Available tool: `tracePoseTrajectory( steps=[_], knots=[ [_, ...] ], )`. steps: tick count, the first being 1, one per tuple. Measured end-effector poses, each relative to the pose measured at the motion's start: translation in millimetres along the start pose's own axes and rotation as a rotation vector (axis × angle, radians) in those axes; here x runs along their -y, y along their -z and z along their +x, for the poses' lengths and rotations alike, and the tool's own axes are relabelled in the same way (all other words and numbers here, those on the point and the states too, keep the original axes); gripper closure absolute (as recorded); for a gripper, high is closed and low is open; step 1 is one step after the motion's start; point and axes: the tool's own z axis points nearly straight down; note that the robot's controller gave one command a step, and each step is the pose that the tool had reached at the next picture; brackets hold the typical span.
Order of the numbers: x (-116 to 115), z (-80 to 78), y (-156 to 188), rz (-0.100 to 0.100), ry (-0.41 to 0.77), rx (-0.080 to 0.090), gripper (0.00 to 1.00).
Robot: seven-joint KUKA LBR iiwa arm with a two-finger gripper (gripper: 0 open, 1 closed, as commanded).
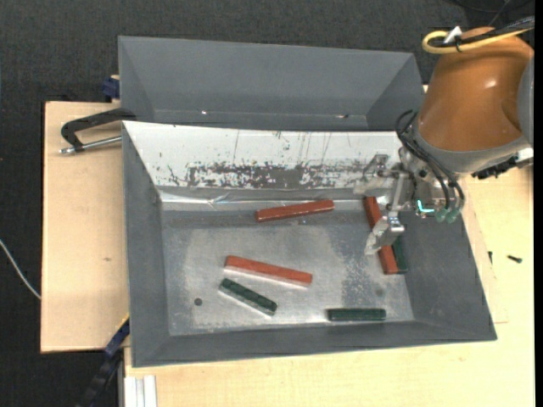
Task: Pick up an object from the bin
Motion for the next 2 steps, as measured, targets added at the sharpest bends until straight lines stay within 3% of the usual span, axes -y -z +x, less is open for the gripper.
tracePoseTrajectory(
  steps=[1, 2],
  knots=[
    [-0.1, -1.5, 4.1, 0.001, 0.001, 0.008, 0.00],
    [-20.5, 2.8, -45.8, 0.001, 0.029, 0.013, 0.00]
  ],
)
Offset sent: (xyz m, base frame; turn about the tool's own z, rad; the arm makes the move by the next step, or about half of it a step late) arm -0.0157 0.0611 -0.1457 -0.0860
